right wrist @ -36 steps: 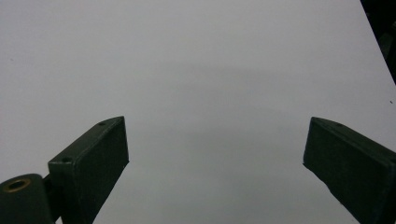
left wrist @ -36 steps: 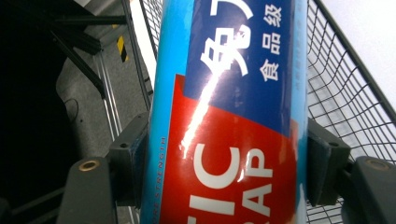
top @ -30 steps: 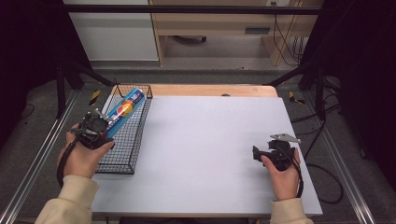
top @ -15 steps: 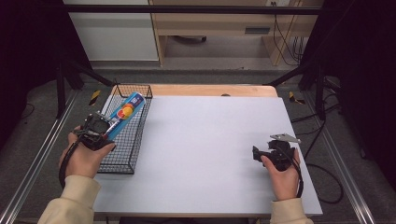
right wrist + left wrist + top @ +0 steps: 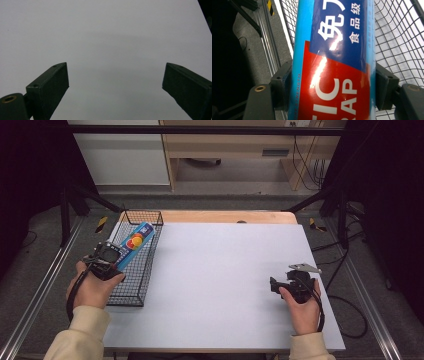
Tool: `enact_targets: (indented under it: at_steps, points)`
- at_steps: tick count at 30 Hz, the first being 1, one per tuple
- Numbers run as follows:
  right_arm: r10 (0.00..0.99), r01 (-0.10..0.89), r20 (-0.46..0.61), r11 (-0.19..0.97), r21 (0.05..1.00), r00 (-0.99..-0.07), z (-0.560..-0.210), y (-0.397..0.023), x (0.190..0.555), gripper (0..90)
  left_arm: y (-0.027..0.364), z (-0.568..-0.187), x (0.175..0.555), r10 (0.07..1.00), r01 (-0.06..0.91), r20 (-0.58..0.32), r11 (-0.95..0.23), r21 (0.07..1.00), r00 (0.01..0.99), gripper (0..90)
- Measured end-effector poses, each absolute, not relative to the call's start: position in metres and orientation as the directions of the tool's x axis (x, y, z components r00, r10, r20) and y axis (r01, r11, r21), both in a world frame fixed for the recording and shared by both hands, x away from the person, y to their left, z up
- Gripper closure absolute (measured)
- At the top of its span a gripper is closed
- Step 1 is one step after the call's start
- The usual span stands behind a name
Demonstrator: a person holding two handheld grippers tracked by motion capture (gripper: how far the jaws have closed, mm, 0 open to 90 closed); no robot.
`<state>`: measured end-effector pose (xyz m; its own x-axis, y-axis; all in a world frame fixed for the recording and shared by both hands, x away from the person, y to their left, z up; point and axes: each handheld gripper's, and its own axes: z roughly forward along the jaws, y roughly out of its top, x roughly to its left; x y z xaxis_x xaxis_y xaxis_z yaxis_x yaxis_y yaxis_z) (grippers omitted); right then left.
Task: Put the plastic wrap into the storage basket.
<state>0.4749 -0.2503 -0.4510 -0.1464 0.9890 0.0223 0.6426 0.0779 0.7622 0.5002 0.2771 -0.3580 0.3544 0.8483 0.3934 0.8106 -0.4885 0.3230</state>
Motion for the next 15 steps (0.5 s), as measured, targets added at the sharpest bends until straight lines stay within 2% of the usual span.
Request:
enact_targets:
  at_steps: [15]
  points:
    - [0.989,0.646,0.028,0.075,0.76,-0.148,-0.451,-0.25,0.475,7.2,0.28,-0.359,0.513,0.875,0.847,0.346,-0.444,0.293,0.339,31.3]
